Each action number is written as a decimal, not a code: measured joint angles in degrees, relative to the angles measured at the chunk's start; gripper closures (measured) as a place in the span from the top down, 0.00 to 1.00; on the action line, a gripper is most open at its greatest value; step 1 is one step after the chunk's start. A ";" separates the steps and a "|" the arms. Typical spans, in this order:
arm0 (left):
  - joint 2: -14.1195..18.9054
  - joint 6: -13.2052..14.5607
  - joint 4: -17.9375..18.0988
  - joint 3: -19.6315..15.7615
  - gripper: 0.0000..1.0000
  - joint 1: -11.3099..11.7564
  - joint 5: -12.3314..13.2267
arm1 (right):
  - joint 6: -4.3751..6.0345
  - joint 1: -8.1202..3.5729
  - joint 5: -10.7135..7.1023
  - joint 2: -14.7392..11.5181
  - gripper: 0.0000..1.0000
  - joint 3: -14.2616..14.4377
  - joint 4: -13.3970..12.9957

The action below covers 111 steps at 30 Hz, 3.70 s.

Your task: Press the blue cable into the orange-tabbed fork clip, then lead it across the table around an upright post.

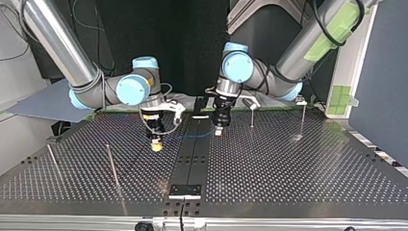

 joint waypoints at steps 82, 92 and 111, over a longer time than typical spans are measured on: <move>-12.22 -23.03 -14.97 37.24 0.00 -11.20 7.67 | 1.27 -16.13 -0.77 -17.12 0.00 0.04 6.42; -15.71 -23.89 -15.74 42.02 0.00 -12.48 7.09 | 1.44 -18.14 -0.67 -16.92 0.00 1.81 6.27; -21.41 -18.70 -15.74 47.95 0.00 -13.04 5.25 | 2.04 -19.12 -0.57 -12.23 0.00 5.08 5.81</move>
